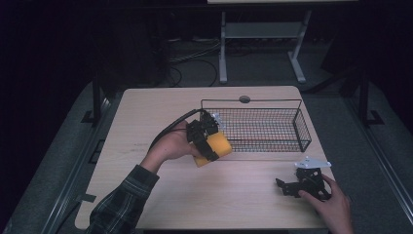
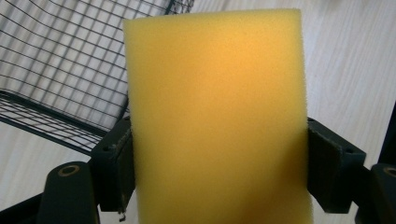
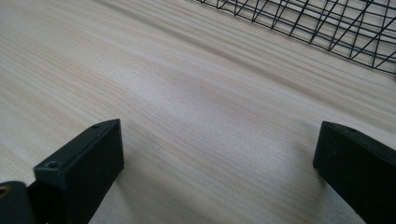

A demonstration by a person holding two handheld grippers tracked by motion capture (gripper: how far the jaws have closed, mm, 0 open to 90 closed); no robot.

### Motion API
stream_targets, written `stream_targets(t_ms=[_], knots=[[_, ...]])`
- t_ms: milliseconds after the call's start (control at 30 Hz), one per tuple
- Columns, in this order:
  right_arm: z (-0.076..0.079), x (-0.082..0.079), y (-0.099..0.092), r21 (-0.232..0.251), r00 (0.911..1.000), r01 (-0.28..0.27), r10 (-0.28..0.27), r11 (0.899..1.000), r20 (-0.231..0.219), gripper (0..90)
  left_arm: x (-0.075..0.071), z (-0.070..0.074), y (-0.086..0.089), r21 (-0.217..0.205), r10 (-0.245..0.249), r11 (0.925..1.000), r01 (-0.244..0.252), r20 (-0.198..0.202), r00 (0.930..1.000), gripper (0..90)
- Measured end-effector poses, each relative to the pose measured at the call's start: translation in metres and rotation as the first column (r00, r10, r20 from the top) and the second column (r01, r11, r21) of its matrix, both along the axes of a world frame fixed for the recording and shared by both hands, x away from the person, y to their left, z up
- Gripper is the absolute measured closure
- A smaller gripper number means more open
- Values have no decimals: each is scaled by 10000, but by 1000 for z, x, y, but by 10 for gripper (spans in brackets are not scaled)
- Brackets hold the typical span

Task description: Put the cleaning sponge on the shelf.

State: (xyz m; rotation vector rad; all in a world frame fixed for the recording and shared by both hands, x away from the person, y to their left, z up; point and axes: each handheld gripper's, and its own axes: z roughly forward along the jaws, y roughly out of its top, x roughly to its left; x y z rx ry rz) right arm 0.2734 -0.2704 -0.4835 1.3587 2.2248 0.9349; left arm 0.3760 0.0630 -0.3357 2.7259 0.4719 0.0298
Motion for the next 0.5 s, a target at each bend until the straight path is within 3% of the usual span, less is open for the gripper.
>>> stream_targets(t_ms=[500], knots=[[0, 0, 0, 3, 10000, -5, 5, 10000, -5, 11, 29, 9, -6, 212, 213, 9995, -215, 103, 9997, 226]])
